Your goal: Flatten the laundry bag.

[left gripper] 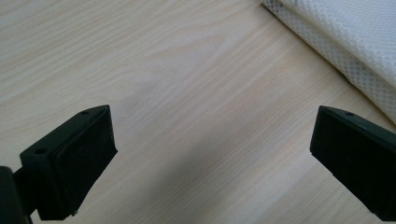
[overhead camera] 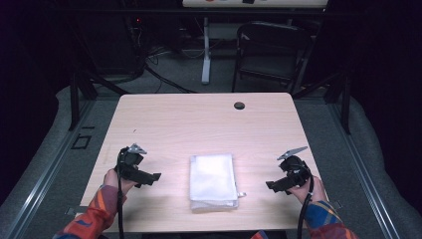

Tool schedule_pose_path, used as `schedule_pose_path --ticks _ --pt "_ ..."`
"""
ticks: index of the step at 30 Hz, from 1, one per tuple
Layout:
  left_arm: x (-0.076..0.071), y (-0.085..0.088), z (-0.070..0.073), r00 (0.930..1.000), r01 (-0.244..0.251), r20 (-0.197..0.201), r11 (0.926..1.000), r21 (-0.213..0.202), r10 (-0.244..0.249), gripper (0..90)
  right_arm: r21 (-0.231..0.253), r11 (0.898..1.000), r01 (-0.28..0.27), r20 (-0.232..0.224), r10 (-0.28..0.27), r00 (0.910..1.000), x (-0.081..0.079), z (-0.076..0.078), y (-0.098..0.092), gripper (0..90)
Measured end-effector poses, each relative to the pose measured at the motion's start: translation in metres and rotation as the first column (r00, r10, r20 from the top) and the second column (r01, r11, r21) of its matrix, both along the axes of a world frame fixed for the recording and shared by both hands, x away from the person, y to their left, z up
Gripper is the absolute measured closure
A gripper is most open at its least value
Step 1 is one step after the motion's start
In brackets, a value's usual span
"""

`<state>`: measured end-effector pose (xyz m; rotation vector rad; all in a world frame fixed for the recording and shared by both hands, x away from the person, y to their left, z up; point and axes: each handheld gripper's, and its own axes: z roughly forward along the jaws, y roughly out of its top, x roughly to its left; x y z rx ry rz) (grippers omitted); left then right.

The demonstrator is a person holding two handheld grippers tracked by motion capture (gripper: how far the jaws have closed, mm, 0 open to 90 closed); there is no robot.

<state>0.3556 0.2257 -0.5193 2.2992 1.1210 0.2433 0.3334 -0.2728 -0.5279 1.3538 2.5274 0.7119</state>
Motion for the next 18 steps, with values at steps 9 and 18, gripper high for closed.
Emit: schedule_pose_path --ticks 9,18 --pt "-0.005 -0.009 0.001 0.9981 0.061 0.005 0.9981 -0.013 -0.061 0.1 -0.008 1.0 -0.019 -0.06 0.018 0.998 0.001 -0.003 0.003 1.5" --pt "-0.006 -0.017 0.004 0.9946 0.104 0.004 0.9945 -0.011 -0.104 0.2 -0.016 1.0 -0.021 -0.073 0.02 0.9971 0.0 -0.004 0.002 1.8"
